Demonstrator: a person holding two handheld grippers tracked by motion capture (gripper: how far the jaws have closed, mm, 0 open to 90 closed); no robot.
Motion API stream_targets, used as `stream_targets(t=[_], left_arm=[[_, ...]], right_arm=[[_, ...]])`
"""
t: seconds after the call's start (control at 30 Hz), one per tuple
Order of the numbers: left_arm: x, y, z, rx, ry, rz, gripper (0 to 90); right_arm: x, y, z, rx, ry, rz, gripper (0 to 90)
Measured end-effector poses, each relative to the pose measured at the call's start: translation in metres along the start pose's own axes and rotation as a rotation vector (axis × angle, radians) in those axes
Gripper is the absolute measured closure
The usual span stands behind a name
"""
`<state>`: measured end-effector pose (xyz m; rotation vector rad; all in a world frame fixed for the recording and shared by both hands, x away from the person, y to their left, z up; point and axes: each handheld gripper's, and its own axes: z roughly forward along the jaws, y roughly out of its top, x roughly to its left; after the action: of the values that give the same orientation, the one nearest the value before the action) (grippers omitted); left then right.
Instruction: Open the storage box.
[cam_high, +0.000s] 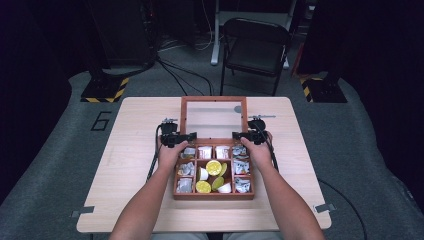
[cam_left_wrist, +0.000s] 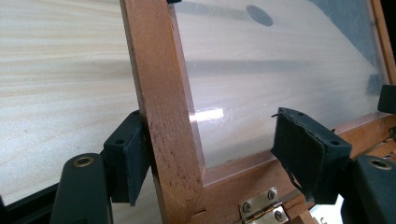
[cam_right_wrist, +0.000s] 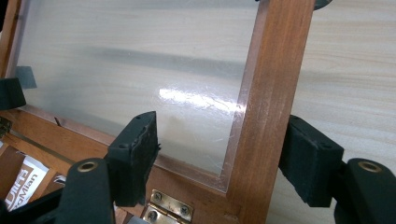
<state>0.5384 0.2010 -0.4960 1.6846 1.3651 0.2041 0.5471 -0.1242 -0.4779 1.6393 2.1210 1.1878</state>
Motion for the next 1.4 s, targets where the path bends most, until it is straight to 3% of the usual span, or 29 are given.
stream_targets(t=[0.8,1.1,1.4], left_arm=[[0.011,0.0,0.003,0.053,-0.048,-0.049,30.1],[0.013,-0.001,0.003,0.07,-0.057,-0.078,30.0],[0.015,-0.001,0.004,0.078,-0.068,-0.077,30.0]], right_arm=[[-0.008,-0.002,0.006,0.043,0.043,0.062,31.1],[-0.01,-0.002,0.007,0.055,0.048,0.065,31.0],[-0.01,-0.002,0.007,0.067,0.053,0.07,31.1]])
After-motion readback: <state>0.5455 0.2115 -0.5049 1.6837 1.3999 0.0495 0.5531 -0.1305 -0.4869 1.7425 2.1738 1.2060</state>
